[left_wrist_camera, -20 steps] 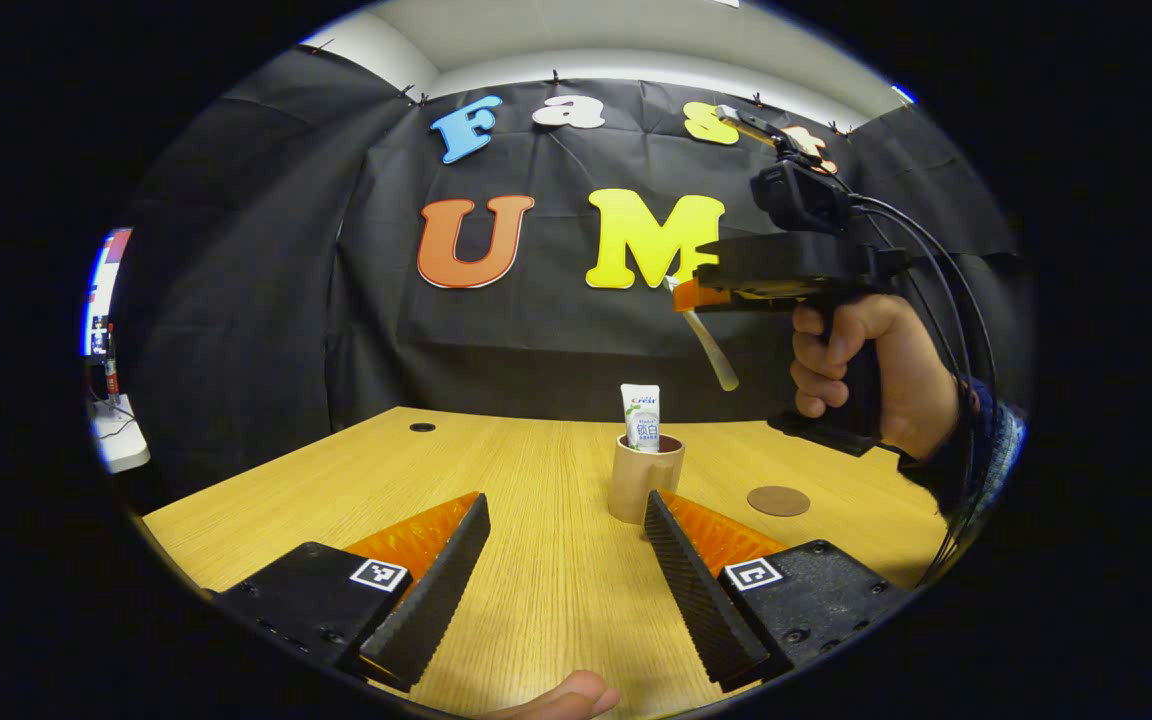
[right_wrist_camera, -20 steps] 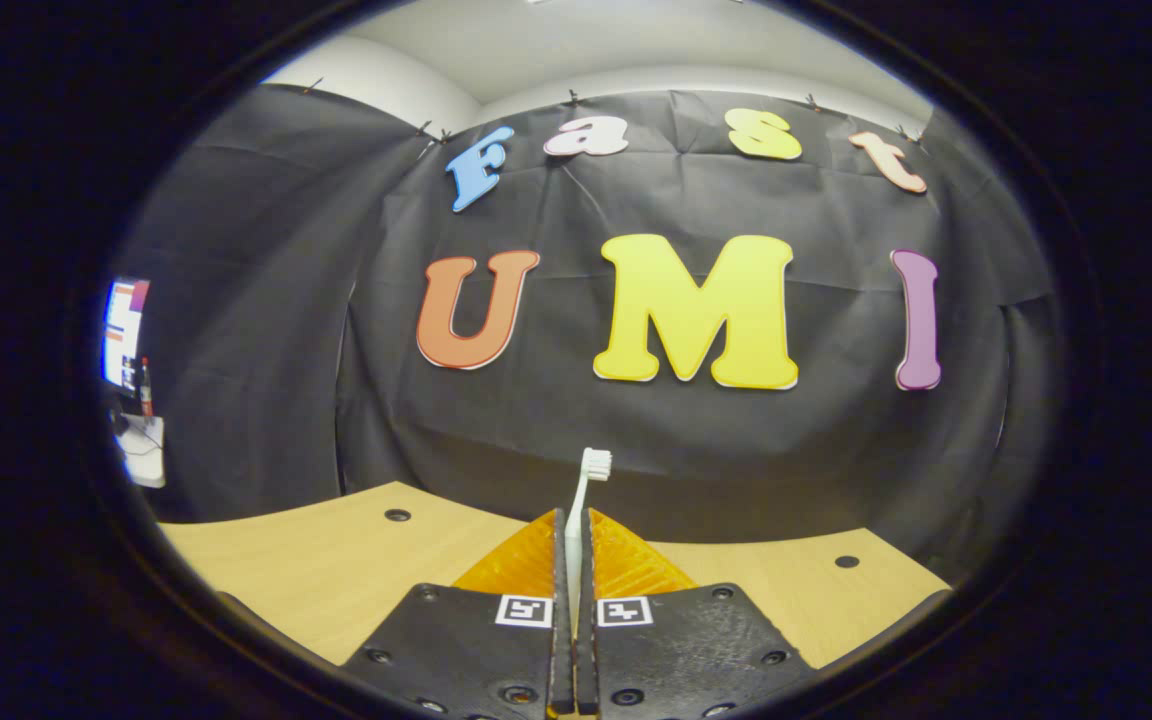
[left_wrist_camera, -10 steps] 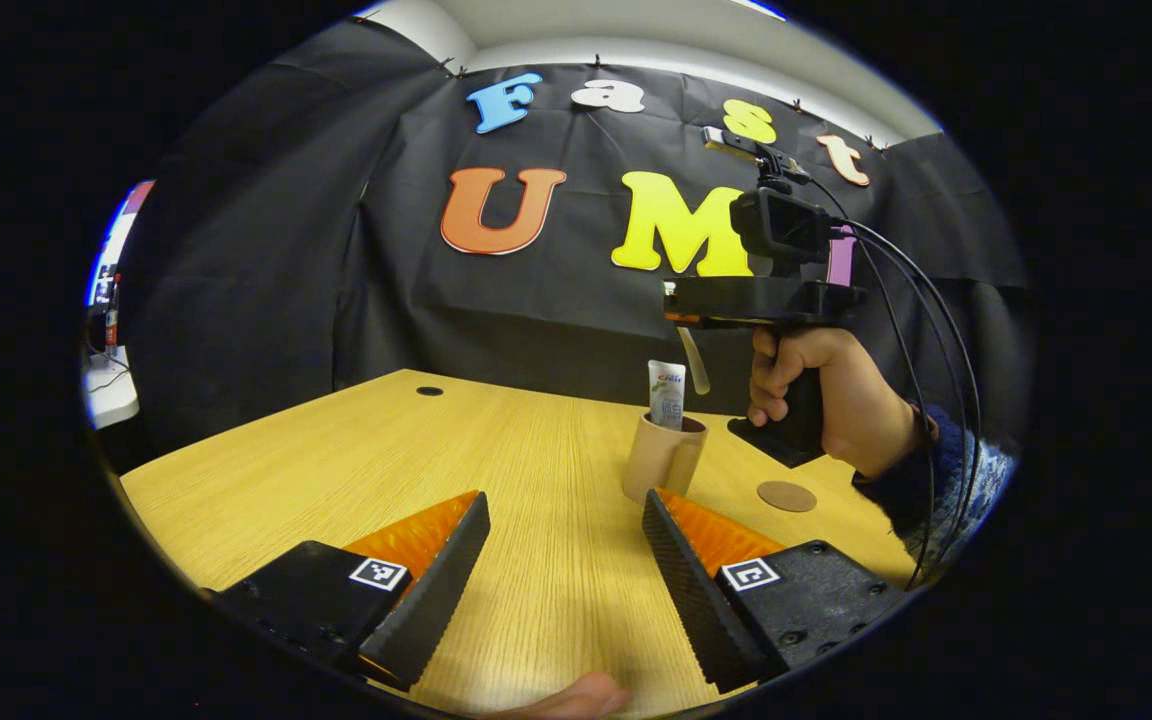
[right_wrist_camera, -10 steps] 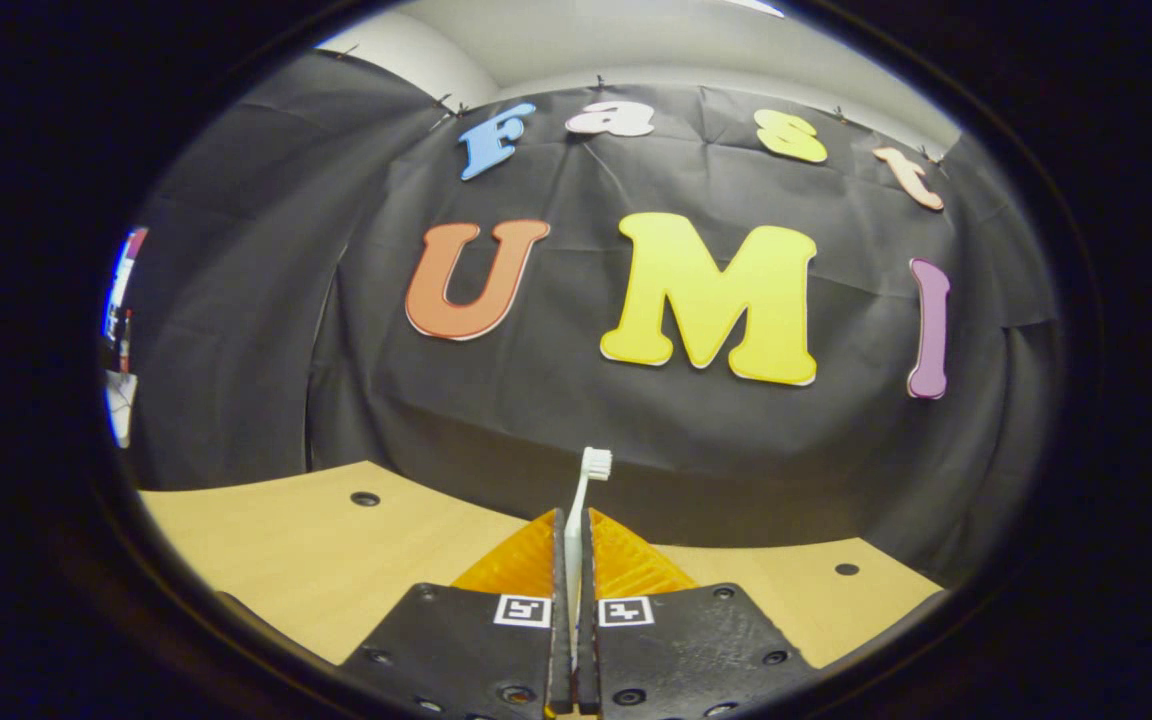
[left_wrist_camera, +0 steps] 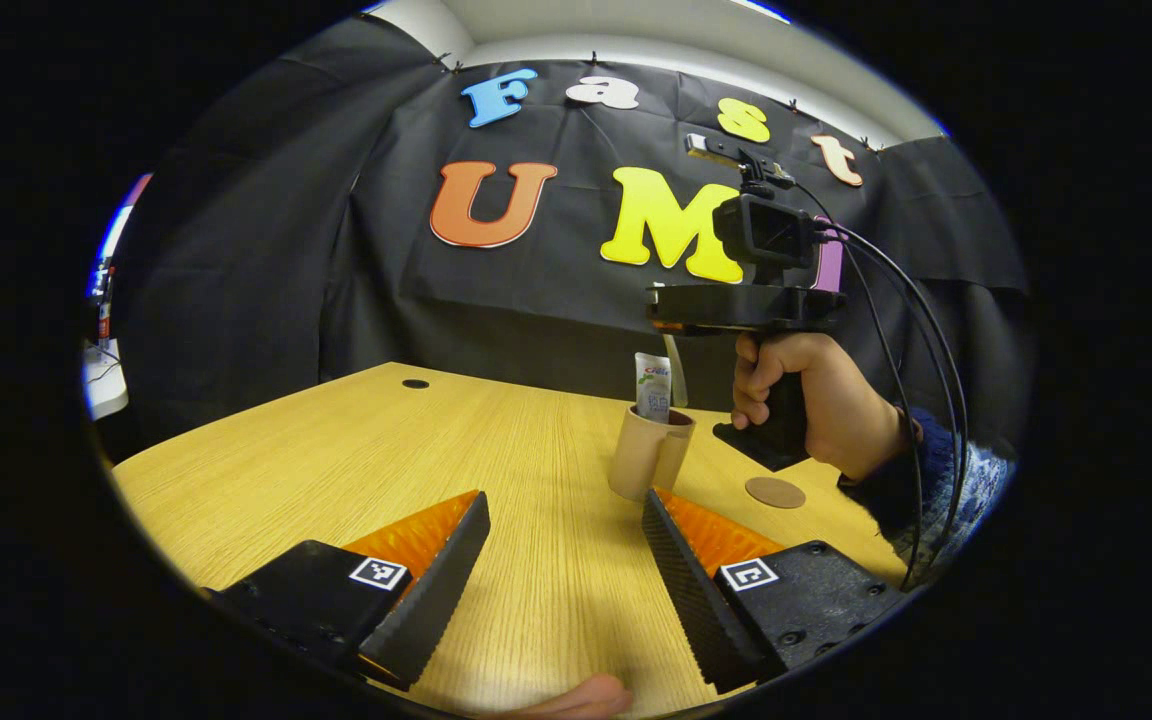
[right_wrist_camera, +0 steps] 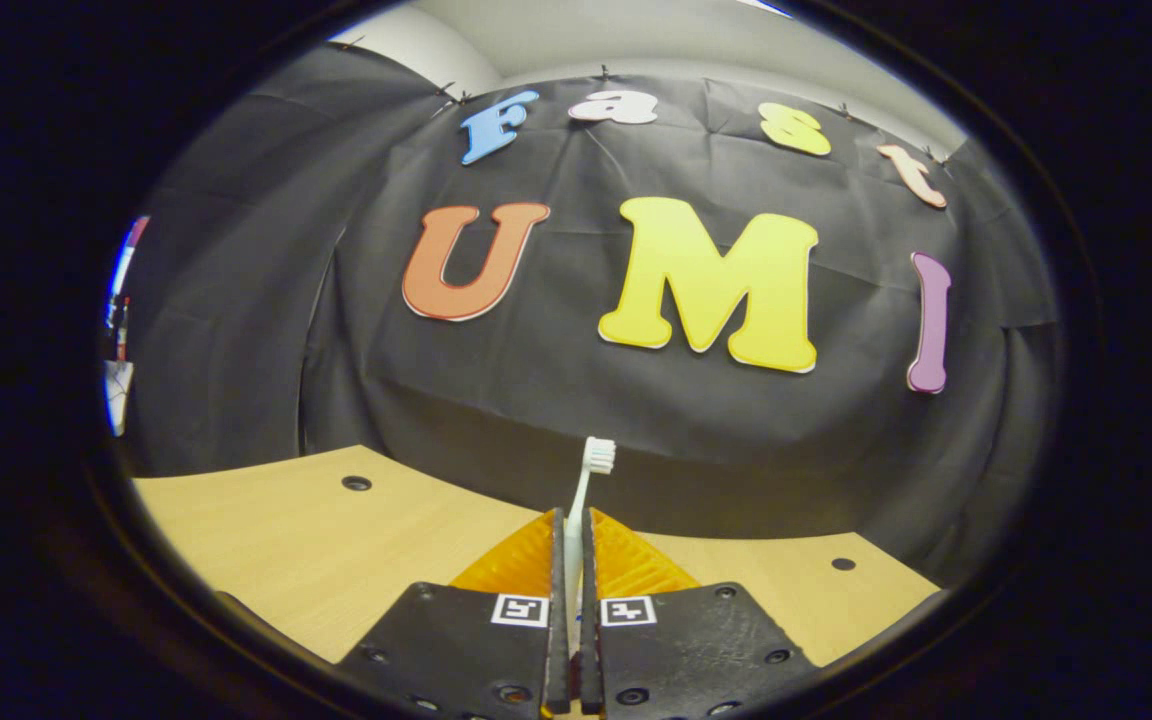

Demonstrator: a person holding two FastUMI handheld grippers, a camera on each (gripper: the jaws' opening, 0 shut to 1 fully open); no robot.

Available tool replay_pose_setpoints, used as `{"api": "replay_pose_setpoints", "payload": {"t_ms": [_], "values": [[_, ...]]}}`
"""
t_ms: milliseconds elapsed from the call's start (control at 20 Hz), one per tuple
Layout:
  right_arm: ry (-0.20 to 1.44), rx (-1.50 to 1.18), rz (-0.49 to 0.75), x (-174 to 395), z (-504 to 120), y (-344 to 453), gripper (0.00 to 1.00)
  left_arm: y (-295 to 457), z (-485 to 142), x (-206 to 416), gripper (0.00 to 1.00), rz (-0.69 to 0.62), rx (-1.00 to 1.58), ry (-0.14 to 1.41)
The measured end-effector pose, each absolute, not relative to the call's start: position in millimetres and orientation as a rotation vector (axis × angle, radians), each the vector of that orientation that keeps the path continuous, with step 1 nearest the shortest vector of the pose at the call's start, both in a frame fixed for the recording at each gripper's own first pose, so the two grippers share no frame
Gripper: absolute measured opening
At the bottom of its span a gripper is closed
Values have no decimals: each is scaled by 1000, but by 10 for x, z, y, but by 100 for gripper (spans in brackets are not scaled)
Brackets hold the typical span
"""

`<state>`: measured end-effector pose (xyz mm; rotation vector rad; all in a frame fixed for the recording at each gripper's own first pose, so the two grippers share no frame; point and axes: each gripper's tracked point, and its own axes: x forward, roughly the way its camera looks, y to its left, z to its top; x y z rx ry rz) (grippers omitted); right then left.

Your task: Put the toothbrush and toothpaste on the desktop into the cup, then pick up the cup and place it on the coaster on the desktop.

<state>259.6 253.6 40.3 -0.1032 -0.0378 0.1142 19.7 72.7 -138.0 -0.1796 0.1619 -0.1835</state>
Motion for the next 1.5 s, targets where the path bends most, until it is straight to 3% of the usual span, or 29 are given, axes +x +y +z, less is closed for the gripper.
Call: {"api": "replay_pose_setpoints", "payload": {"t_ms": [350, 500, 550, 650, 1200, 1500], "values": [[-26, -78, 163, 2541, 372, 2554, 7, 551, -1423, 180, 98, -215, -169, 178], [-31, -29, 173, 2486, 455, 2491, 66, 497, -1443, 176, 98, -224, -166, 184], [-33, -14, 176, 2465, 480, 2475, 71, 468, -1442, 178, 98, -224, -164, 187], [-41, 12, 183, 2401, 542, 2416, 96, 448, -1431, 201, 98, -215, -159, 191], [-123, -12, 163, 1666, 948, 1796, 94, 374, -1222, 768, 98, -170, -149, 244], [-145, -46, 110, 1198, 955, 1173, 94, 80, -1060, 1124, 98, -212, -141, 413]]}}
